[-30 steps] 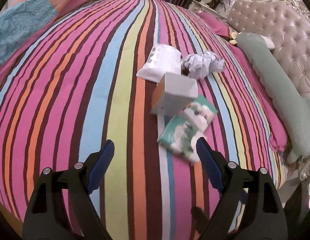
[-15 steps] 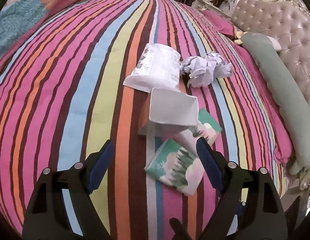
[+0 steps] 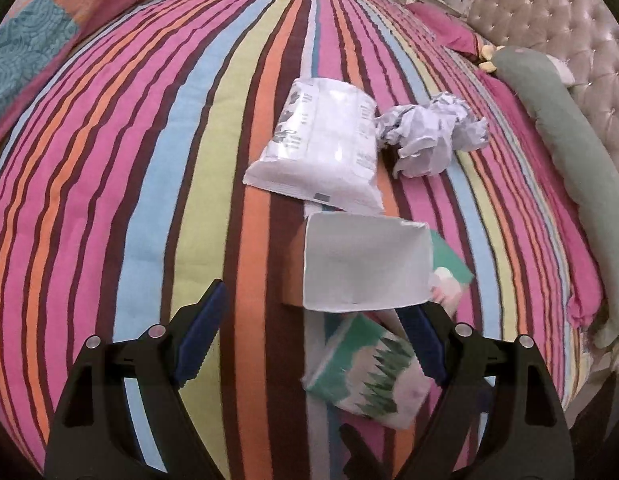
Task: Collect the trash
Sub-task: 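Grasp the white box with the left tool while the right tool grasps a green tissue pack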
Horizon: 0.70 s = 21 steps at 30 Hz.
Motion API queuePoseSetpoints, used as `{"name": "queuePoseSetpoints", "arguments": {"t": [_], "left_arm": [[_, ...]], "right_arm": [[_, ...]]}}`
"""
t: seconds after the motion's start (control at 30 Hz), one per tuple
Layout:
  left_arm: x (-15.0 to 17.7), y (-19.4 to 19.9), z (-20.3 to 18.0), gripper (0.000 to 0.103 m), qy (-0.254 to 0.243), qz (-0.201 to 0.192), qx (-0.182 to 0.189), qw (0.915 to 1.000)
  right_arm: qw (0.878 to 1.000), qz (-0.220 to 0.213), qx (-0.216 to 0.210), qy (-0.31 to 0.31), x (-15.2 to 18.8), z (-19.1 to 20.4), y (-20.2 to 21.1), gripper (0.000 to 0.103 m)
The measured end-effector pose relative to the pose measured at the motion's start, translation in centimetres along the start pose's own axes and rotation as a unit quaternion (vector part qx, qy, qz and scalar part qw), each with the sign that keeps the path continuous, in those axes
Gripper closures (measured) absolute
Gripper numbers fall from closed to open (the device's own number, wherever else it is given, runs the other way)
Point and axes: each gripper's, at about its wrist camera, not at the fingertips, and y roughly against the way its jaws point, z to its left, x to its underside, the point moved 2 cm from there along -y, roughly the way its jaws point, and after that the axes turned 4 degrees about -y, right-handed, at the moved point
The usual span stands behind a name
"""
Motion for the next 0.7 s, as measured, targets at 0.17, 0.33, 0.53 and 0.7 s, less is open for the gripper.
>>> {"name": "queuePoseSetpoints", "arguments": {"t": [0.17,0.33,0.53,0.7], "left_arm": [[-0.2,-0.2,0.3,0.034,-0.005,-0.008,-0.001,1.0],[-0.8,-0.4,-0.1,0.054,-0.011,-0.003,0.012,0.9999],[-1.1,-0.2,0.7,0.054,0.009,-0.012,0.035,0.9993],[-0.4,0.3,1.5,0.054,0.024,-0.023,0.048,0.9983]], "right_arm": [[1.0,0.004,0.003,0.005,-0.8,0.5,-0.8,0.02],[1.0,0.012,0.007,0.015,-0.7,1.3,-1.5,0.021],[1.0,0.016,0.021,0.012,-0.5,1.0,-1.4,0.037],[1.0,0.011,0.012,-0.006,0.1,0.3,-0.5,0.04]]}}
